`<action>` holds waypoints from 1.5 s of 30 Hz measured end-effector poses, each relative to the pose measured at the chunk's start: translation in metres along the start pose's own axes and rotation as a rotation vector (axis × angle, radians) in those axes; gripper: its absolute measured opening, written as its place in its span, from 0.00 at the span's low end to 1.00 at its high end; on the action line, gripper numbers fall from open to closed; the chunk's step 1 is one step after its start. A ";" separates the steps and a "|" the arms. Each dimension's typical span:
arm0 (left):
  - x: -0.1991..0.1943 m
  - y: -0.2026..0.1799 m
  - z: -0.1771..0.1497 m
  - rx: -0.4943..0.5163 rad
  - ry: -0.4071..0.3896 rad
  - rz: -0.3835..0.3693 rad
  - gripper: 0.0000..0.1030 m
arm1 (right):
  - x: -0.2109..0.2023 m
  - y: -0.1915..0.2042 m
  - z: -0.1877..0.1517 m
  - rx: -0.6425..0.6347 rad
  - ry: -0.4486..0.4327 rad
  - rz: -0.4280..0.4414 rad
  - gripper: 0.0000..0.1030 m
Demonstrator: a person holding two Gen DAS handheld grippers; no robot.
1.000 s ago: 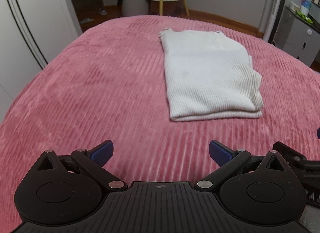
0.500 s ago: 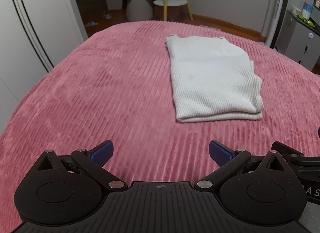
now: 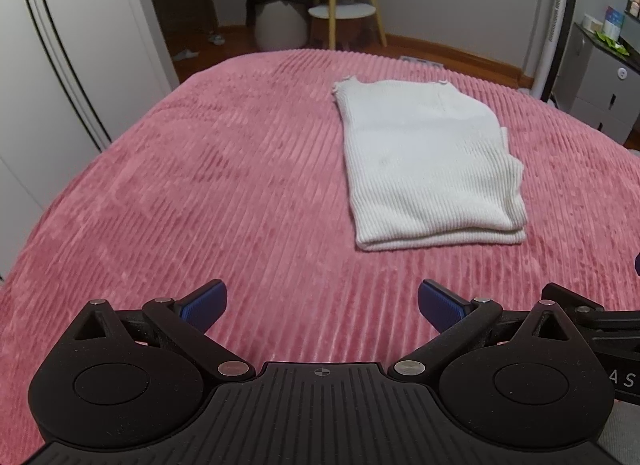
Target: Fold small clothes
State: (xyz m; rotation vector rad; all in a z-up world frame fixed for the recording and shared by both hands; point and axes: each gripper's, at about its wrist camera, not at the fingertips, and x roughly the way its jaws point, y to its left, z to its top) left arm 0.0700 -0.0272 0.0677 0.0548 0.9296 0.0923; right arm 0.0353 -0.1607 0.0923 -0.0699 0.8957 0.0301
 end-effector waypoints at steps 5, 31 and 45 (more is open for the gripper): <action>-0.001 0.001 0.000 -0.003 -0.002 -0.003 1.00 | 0.000 0.000 0.000 0.003 0.006 -0.003 0.96; -0.007 0.000 -0.002 0.002 -0.014 -0.006 1.00 | -0.005 -0.002 0.001 0.029 -0.003 0.009 0.96; -0.012 0.000 0.002 0.004 -0.027 0.003 1.00 | -0.010 -0.007 0.004 0.035 -0.012 0.005 0.96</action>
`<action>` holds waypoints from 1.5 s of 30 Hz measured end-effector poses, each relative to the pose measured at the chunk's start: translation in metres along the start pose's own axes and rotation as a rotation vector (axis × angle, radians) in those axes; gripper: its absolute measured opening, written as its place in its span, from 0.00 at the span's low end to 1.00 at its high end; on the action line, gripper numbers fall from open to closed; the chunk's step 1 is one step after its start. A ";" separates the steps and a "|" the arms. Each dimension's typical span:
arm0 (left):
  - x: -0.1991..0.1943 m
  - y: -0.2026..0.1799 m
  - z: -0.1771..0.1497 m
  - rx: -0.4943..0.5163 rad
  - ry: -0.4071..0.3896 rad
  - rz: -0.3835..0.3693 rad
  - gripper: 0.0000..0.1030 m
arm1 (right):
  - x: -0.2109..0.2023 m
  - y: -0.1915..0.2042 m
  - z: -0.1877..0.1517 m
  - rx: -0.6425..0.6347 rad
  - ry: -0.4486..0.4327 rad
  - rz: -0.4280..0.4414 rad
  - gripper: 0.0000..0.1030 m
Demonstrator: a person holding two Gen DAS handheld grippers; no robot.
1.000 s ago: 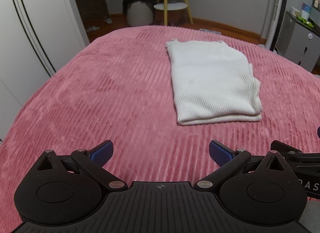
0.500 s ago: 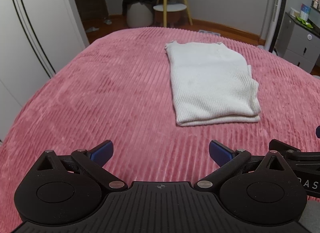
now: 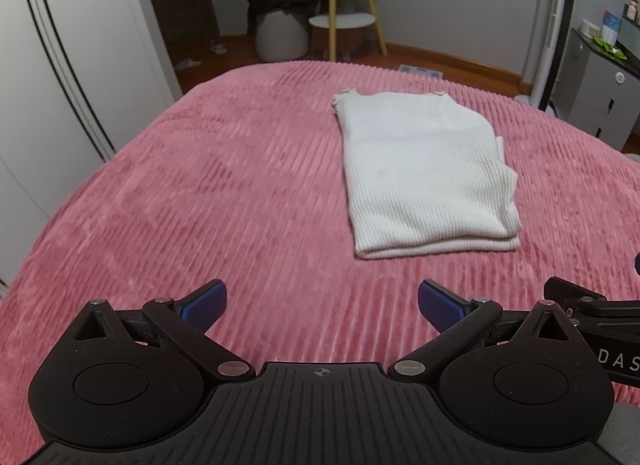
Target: Fold small clothes
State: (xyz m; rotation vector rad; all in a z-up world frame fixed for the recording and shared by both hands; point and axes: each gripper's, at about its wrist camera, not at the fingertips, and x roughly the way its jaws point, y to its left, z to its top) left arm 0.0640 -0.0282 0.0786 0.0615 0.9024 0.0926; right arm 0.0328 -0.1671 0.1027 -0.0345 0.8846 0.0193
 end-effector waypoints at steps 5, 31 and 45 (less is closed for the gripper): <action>0.000 0.000 0.000 -0.001 -0.001 0.000 1.00 | 0.000 0.000 0.000 -0.001 -0.002 -0.003 0.96; -0.001 0.003 0.001 -0.008 0.000 -0.005 1.00 | -0.002 -0.001 0.005 0.009 -0.009 0.003 0.96; -0.001 0.003 0.002 -0.007 -0.007 -0.025 1.00 | -0.002 -0.001 0.006 0.010 -0.011 0.009 0.96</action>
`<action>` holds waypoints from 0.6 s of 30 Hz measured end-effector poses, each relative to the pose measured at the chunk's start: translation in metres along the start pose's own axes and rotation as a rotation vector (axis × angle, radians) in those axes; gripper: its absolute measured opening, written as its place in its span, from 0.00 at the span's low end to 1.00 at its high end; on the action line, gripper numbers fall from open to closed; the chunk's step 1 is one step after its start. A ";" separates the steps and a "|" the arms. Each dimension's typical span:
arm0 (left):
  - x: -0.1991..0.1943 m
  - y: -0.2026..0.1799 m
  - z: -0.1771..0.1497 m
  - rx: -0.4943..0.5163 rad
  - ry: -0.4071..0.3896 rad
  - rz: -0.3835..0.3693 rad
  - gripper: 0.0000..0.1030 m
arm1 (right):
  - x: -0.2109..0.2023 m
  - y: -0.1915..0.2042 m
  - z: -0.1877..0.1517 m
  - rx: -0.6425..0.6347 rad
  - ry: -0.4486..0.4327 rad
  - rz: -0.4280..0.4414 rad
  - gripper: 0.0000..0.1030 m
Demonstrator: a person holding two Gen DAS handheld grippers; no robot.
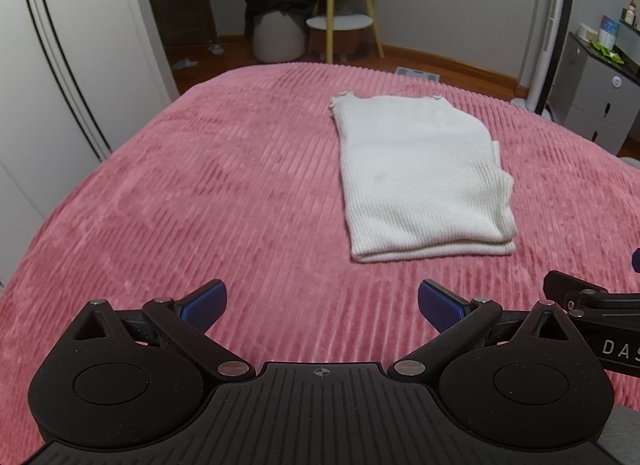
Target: Fold small clothes
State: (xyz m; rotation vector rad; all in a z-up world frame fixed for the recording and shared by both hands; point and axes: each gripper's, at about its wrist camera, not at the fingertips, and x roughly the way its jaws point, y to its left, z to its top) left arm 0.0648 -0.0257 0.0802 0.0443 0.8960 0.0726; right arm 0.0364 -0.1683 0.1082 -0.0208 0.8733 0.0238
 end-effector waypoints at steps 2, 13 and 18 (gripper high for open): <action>0.000 0.000 0.000 0.007 -0.006 -0.005 1.00 | 0.000 0.000 0.000 -0.001 -0.002 0.001 0.96; -0.002 -0.003 -0.001 0.041 -0.019 0.014 1.00 | -0.001 0.000 -0.001 0.006 -0.006 0.005 0.96; -0.001 -0.005 -0.002 0.050 -0.009 0.022 1.00 | -0.002 -0.001 -0.001 0.008 -0.007 0.005 0.96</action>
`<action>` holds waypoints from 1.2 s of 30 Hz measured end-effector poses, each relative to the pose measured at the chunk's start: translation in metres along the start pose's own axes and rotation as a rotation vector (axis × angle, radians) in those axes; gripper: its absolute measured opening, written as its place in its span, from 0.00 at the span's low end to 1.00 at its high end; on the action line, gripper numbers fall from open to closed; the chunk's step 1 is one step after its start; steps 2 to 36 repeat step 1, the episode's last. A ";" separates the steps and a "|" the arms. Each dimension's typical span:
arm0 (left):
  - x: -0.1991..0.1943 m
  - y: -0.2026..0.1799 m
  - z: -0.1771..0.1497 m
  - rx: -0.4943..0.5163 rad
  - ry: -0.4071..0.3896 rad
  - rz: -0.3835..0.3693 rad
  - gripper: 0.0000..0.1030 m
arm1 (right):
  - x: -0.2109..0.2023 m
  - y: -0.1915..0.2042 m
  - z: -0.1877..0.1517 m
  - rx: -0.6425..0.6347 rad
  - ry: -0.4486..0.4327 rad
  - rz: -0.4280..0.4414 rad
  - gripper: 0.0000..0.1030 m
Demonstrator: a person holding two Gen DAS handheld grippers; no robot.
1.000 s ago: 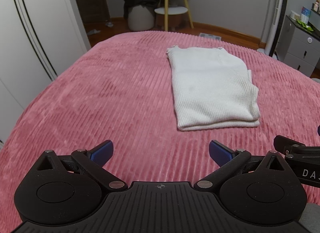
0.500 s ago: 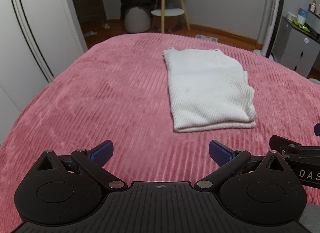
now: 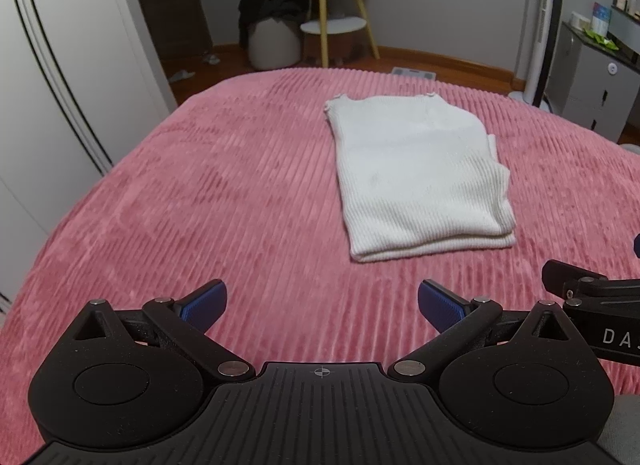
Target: Fold small clothes
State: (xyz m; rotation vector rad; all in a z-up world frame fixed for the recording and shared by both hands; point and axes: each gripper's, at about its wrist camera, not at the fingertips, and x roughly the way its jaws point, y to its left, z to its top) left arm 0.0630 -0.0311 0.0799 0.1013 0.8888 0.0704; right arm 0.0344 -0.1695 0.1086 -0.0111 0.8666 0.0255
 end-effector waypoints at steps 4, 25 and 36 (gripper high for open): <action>0.000 0.000 0.000 0.000 0.002 -0.001 1.00 | 0.000 0.000 0.000 0.000 0.000 -0.001 0.96; 0.000 0.000 0.000 0.000 0.002 -0.001 1.00 | 0.000 0.000 0.000 0.000 0.000 -0.001 0.96; 0.000 0.000 0.000 0.000 0.002 -0.001 1.00 | 0.000 0.000 0.000 0.000 0.000 -0.001 0.96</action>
